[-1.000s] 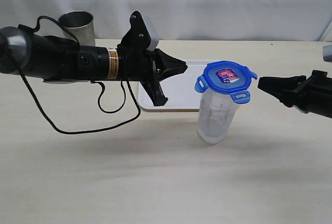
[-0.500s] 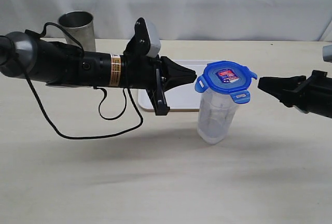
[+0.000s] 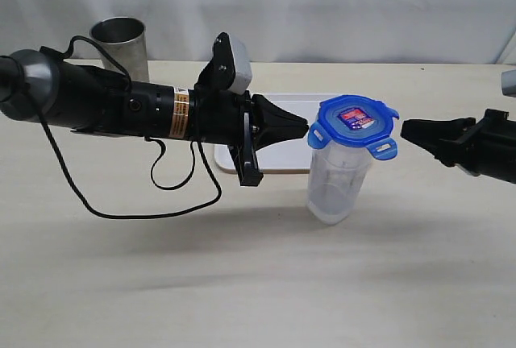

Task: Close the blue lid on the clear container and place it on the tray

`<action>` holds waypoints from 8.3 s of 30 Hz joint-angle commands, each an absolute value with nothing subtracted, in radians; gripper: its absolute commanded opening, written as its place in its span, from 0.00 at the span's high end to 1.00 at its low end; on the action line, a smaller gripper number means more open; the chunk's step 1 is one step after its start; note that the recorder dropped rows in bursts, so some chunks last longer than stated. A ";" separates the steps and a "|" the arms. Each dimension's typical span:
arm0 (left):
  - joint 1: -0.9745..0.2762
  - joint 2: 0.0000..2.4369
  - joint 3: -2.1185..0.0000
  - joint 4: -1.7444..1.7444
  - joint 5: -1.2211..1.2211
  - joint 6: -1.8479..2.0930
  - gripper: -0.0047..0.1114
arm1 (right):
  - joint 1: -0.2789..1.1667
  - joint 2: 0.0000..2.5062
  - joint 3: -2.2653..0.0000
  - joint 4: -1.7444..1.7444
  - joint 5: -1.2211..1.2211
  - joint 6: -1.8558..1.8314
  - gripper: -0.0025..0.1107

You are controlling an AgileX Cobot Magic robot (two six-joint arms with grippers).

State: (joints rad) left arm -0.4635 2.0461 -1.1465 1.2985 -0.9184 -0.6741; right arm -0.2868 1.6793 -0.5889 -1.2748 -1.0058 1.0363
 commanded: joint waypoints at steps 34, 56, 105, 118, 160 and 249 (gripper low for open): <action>-0.465 2.048 -1.151 1.297 -0.914 -0.682 0.96 | -0.288 1.678 -0.590 -1.401 -1.153 1.032 0.94; -0.465 2.048 -1.151 1.327 -0.939 -0.737 0.96 | -0.288 1.678 -0.590 -1.379 -1.118 1.026 0.94; -0.465 2.048 -1.151 1.353 -0.945 -0.786 0.96 | -0.288 1.678 -0.590 -1.372 -1.071 1.026 0.94; -0.443 2.046 -1.125 1.292 -0.722 -0.755 0.96 | -0.288 1.678 -0.590 -1.369 -1.067 1.015 0.94; -0.594 2.244 -1.060 0.837 -0.919 -0.360 0.18 | -0.288 1.678 -0.590 -1.365 -1.061 1.009 0.94; -0.774 2.347 -1.200 0.406 -0.913 -0.245 0.05 | -0.288 1.678 -0.590 -1.365 -1.065 1.011 0.94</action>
